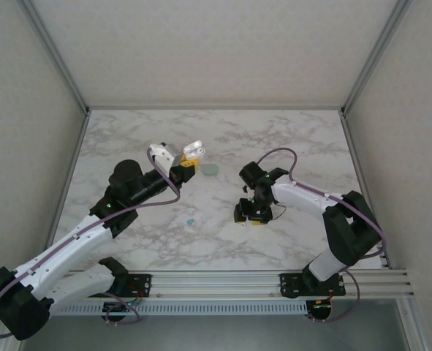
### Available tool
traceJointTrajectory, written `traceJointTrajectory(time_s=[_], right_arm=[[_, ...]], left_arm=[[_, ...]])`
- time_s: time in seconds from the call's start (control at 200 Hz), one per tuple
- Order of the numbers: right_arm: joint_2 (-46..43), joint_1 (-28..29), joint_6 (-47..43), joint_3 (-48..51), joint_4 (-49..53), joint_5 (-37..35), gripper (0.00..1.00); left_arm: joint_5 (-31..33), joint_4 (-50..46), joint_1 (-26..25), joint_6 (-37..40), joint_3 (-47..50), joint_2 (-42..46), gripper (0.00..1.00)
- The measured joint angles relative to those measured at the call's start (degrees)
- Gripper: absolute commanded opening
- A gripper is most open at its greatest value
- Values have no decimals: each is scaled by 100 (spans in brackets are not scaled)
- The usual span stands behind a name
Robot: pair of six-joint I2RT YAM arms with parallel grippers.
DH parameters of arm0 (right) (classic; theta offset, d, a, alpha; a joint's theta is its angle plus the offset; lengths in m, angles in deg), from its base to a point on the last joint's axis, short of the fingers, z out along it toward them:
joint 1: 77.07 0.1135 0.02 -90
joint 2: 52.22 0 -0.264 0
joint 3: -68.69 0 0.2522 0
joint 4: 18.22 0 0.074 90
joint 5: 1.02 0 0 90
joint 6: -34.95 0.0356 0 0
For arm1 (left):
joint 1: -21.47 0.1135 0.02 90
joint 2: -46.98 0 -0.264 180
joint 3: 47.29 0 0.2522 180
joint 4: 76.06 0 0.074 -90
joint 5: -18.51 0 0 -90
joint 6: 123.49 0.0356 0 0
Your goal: Insert wireless bluetooth earbuds into charging case
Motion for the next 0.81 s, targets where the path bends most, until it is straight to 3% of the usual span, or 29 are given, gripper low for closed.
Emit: traceJointTrajectory(time_s=[0.806], right_arm=[[892,380,291,-299,-535,433,54]], left_arm=[[59,-114,0,17,31,39,14]])
